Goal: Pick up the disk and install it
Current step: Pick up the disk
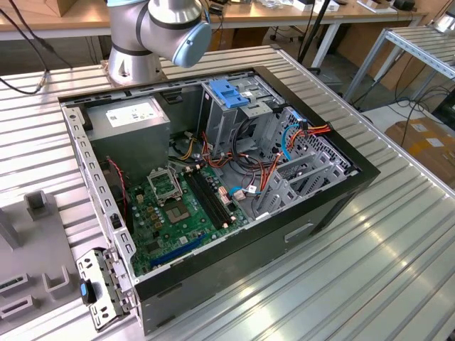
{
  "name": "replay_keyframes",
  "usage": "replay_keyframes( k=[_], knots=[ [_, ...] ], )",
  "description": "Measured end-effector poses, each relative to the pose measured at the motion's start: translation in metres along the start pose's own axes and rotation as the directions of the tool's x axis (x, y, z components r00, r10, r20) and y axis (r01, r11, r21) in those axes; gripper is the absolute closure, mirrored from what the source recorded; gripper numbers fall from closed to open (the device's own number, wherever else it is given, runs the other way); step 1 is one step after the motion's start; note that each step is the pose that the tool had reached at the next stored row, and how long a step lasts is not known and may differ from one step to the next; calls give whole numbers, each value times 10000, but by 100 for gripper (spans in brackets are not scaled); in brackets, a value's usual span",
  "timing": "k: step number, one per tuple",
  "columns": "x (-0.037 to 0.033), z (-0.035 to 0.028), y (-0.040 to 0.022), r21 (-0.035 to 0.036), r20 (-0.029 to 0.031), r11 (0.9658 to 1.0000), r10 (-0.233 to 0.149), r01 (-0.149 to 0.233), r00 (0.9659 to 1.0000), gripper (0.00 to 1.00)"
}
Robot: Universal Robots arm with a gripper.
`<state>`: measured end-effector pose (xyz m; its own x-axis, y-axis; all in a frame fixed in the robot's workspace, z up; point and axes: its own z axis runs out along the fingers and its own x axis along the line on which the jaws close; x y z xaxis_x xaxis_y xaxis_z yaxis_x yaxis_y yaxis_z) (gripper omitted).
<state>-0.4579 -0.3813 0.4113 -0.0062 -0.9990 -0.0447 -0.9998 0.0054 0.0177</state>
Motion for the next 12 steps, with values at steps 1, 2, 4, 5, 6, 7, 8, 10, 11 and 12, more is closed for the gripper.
replay_keyframes(
  k=[1,2,4,5,6,7,8,10,11,12],
  knots=[
    [-1,-16,0,0,0,10000,0,0,10000,63],
    [-1,-29,0,-1,-1,10000,0,0,10000,63],
    [-3,-58,1,0,0,10000,0,0,10000,63],
    [-3,-75,1,-1,0,10000,0,0,10000,63],
    [-4,-94,1,-1,0,10000,0,0,10000,63],
    [-5,-106,2,0,0,10000,0,0,10000,63],
    [-5,-118,2,0,0,10000,0,0,10000,63],
    [-6,-142,2,-1,0,10000,0,0,10000,63],
    [-7,-159,3,-2,-1,10000,0,0,10000,63],
    [-8,-170,3,-1,0,10000,0,0,10000,63]
  ],
)
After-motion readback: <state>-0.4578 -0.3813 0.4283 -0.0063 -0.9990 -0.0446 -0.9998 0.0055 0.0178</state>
